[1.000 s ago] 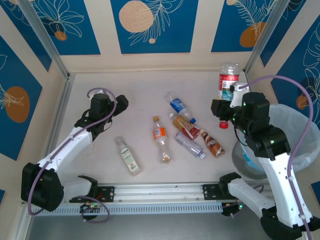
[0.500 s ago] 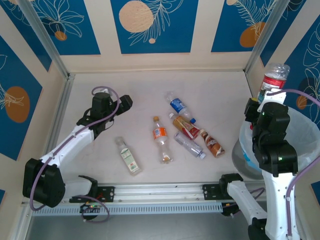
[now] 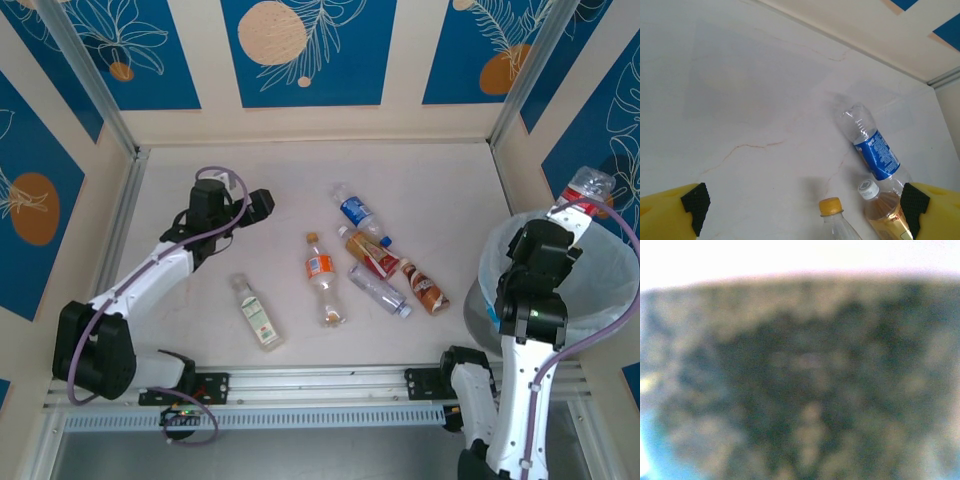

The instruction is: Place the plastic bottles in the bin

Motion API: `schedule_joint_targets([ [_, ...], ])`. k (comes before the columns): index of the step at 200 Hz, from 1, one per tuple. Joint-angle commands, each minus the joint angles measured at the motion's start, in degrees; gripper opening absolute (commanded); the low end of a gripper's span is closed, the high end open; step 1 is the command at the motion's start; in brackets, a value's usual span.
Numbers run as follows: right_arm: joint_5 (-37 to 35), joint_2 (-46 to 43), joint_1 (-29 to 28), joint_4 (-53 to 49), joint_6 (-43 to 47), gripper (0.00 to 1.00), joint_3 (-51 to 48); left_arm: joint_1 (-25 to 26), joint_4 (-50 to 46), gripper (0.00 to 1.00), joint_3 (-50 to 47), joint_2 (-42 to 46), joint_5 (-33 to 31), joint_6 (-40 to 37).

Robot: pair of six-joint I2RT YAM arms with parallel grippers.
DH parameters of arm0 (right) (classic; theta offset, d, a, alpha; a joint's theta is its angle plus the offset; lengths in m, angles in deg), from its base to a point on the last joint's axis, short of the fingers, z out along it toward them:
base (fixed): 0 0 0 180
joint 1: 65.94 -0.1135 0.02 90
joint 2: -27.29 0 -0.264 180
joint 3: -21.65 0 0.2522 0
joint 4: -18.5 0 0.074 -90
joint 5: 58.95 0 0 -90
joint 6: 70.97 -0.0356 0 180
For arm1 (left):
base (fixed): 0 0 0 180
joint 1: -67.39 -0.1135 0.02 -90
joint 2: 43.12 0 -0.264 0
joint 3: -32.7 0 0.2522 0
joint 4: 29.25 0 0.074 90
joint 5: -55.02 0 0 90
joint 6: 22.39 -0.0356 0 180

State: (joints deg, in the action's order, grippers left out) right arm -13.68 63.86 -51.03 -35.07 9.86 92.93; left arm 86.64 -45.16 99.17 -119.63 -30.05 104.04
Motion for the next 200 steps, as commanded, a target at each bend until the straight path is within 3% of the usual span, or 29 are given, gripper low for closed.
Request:
schedule_joint_targets([
  [1, 2.8, -0.5, 2.3, 2.3, -6.6, 0.46, -0.7, -0.5, 1.2, 0.99, 2.7, -1.3, 2.6, -1.9],
  [125, -3.6, -4.2, 1.9, 10.2, -19.0, 0.53, -15.8, -0.5, 0.3, 0.99, 3.2, -2.8, 1.8, -0.3],
  [200, -3.5, -4.2, 1.8, 7.9, -21.7, 0.82, -15.6, -0.5, -0.5, 0.99, 3.4, -3.0, 0.9, 0.0],
])
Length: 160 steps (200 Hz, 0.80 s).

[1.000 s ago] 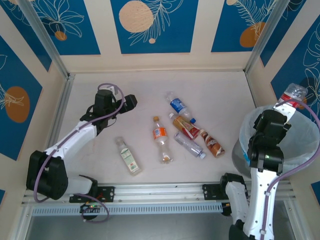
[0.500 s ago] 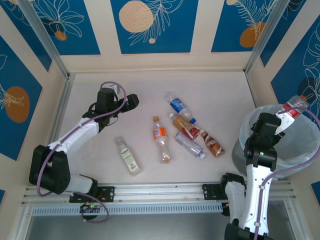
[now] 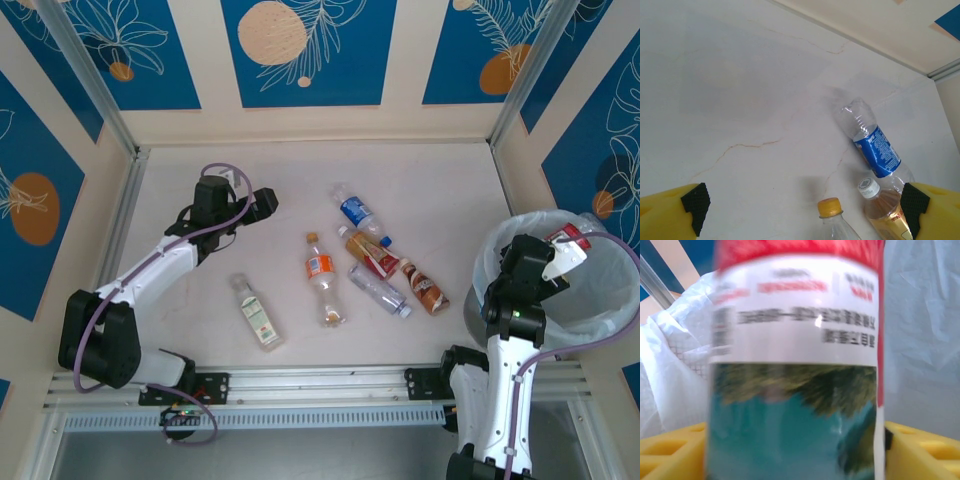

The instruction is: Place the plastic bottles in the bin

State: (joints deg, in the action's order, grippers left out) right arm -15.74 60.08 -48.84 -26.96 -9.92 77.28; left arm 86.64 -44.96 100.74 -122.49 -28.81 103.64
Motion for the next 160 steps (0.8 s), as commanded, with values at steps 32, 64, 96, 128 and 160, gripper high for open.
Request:
schedule_joint_targets([
  [32, -1.3, -0.5, -0.4, -0.7, -2.4, 0.86, 1.1, -0.5, -1.1, 0.99, 1.8, 0.0, -1.0, 0.4],
  [64, -0.3, -0.4, -0.4, -3.5, -4.2, 0.9, 4.2, -0.5, -1.6, 0.99, 2.0, -0.1, -1.7, 0.6],
  [96, 2.4, -0.1, -0.5, -7.8, -5.2, 0.93, 8.0, -0.5, -2.1, 0.99, 1.9, -0.1, -2.8, 0.7],
  [128, 2.6, -0.4, -1.4, -11.7, -6.2, 0.95, 11.6, -0.6, -2.3, 0.99, 2.3, -0.5, -2.8, 0.7],
  [160, 5.0, -1.0, -3.0, -14.1, -5.9, 0.96, 14.9, -0.6, -2.3, 0.99, 2.2, -0.6, -2.7, 1.0],
])
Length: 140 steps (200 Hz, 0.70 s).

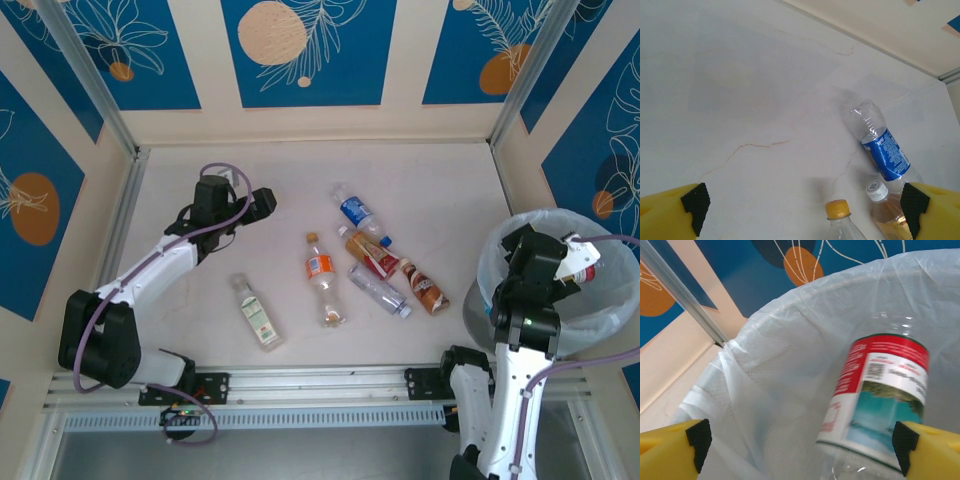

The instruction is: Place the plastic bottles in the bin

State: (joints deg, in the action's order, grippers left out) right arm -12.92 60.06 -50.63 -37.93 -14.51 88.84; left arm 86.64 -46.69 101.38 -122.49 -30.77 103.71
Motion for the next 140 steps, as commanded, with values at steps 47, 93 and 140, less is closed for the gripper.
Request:
schedule_joint_targets([
  [47, 17.7, -3.1, -2.6, -1.5, 3.6, 0.96, 5.7, -0.6, -0.7, 0.99, 1.1, -0.3, -1.2, 1.2],
  [93, 39.3, -1.1, -2.8, 1.3, 8.0, 0.97, 7.2, -0.7, -1.0, 0.99, 0.7, -0.5, -2.3, 1.3],
  [140, 49.6, 6.5, -5.3, -2.0, 12.4, 0.94, 9.9, -0.9, 0.1, 0.99, -0.6, -0.5, -2.6, 1.7],
])
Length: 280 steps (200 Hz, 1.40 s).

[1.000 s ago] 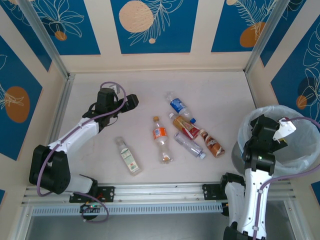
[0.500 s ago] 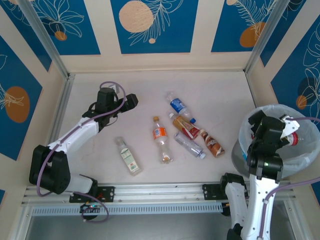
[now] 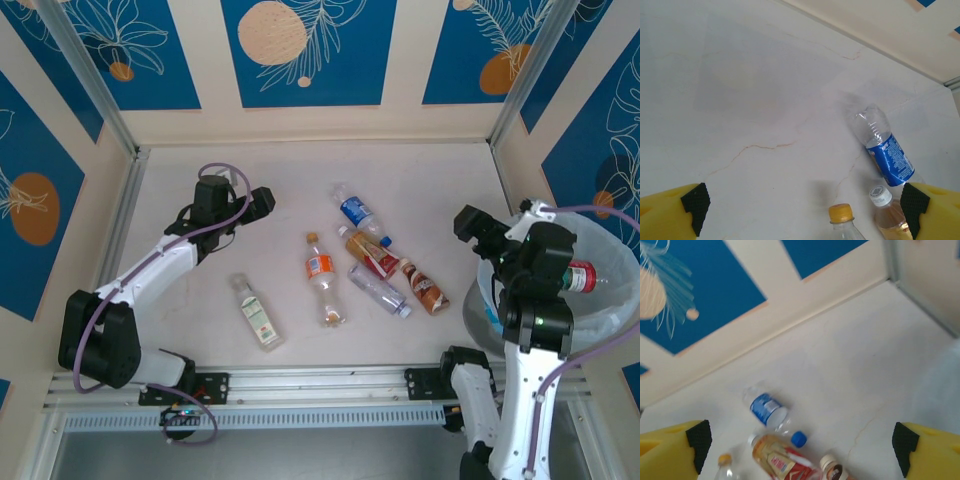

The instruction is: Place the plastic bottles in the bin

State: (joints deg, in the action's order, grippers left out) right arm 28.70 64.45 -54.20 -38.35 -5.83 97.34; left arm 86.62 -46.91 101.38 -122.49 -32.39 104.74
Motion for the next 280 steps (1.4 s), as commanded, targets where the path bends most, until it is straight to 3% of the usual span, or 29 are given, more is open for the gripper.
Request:
schedule_joint_targets([
  [1, 8.0, 2.2, -1.8, -1.6, 3.8, 0.94, 1.4, -0.9, 0.4, 0.99, -0.6, -0.4, -1.0, 0.7],
  [47, 7.2, 6.9, -9.0, -3.7, 4.9, 0.88, 1.6, -1.1, 1.4, 0.99, -1.7, 0.0, -0.8, 1.0],
  [96, -10.9, 19.6, -29.0, -13.3, 7.0, 0.85, 3.6, -1.2, 3.1, 0.99, -2.6, 0.1, 0.3, 1.2],
  [137, -12.2, 29.7, -38.4, -14.9, 7.6, 0.85, 2.7, -1.2, 2.0, 0.99, -3.1, 0.9, -1.9, 1.1],
  [210, -9.3, 45.8, -47.5, -5.6, 8.2, 0.76, 1.8, -1.2, 0.2, 0.99, -3.5, 2.2, -0.8, 1.3],
  [280, -13.3, 55.5, -48.7, -4.4, 11.3, 0.65, 2.9, -1.2, -2.3, 0.99, -4.2, 4.5, -3.8, 1.7],
])
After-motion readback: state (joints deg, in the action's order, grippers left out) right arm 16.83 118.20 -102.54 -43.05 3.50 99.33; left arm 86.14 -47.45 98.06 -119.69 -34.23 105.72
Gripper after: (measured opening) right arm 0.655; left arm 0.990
